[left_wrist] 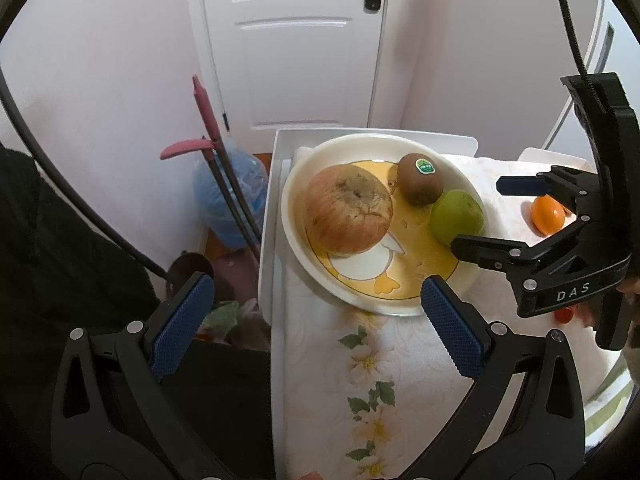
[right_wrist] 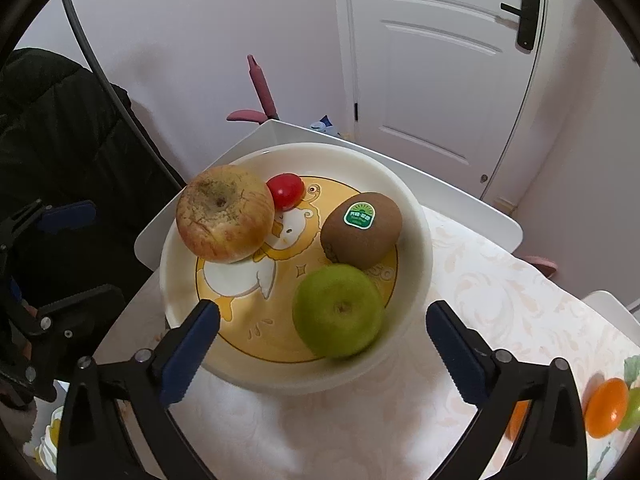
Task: Organize fruits
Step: 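Release the brown apple into the bowl with the left tool while the right tool releases the green apple, then move both tools back toward the oranges and tomatoes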
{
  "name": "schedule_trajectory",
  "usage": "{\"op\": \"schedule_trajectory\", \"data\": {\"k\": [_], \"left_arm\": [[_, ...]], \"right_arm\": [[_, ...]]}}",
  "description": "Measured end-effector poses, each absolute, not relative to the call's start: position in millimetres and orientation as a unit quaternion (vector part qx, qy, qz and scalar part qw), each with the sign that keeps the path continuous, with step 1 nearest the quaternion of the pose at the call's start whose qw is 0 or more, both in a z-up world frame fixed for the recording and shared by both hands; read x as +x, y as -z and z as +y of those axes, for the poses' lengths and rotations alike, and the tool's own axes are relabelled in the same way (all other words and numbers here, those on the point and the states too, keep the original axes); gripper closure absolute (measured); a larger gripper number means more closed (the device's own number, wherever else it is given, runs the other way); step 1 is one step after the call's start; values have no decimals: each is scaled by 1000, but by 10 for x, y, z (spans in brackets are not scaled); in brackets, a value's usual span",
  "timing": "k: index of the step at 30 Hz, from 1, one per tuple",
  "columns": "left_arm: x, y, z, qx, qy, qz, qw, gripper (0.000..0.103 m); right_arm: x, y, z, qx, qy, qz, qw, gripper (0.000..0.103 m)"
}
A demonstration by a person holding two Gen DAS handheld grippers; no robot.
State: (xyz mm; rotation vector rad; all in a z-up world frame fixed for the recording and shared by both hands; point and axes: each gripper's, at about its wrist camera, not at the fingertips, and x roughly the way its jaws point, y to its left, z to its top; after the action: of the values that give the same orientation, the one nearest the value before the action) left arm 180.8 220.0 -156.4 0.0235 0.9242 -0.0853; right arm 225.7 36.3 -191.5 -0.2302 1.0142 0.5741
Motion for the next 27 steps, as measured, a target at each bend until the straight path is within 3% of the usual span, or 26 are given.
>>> {"op": "schedule_trajectory", "data": {"k": [12,27], "left_arm": [[1640,1169,1992,17,64,423,904,0],[1285,946,1089,10,91,415,905,0]], "right_arm": [[1988,1384,108,-95,-240,466,846,0],[1532,954,-1128,-88,-172,444,875,0]]}}
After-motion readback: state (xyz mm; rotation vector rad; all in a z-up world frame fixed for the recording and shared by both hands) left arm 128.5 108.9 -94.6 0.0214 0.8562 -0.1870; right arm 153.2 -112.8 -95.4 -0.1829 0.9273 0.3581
